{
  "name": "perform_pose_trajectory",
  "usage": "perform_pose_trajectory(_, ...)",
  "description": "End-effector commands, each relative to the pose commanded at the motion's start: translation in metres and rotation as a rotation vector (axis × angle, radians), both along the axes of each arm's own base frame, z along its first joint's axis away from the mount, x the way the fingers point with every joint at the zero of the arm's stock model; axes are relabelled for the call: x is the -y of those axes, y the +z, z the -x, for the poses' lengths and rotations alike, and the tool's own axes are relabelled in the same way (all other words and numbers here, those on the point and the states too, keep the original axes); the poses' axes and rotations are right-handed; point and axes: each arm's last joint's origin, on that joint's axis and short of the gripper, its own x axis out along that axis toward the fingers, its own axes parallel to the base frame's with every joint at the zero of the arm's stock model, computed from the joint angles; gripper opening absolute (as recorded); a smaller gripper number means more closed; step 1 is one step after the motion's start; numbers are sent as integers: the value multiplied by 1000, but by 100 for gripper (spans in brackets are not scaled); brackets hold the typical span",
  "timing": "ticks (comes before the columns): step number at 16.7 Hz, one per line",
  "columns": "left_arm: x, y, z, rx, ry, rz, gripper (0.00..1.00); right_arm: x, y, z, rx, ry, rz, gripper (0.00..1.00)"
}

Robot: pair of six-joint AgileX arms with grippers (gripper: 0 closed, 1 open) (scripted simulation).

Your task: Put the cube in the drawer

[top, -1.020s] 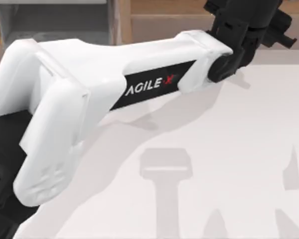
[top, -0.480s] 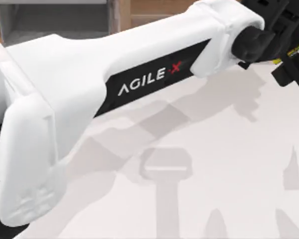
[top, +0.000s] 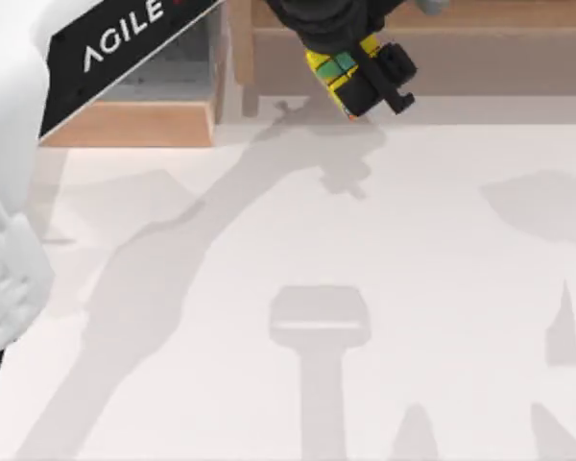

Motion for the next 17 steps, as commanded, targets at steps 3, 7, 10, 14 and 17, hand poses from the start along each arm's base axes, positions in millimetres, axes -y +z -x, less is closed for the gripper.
perform_pose_trajectory(3, -78, 11, -31, -118, 169, -53, 0, 0, 0, 0, 0, 0, 0, 100)
perform_pose_trajectory(7, -195, 12, -64, -264, 445, -84, 0, 0, 0, 0, 0, 0, 0, 100)
perform_pose_trajectory(10, -287, 6, -79, -327, 658, -72, 0, 0, 0, 0, 0, 0, 0, 100)
perform_pose_trajectory(14, -393, -17, -84, -383, 893, -39, 0, 0, 0, 0, 0, 0, 0, 100)
perform_pose_trajectory(17, -440, -70, -94, -485, 980, -26, 0, 0, 0, 0, 0, 0, 0, 100)
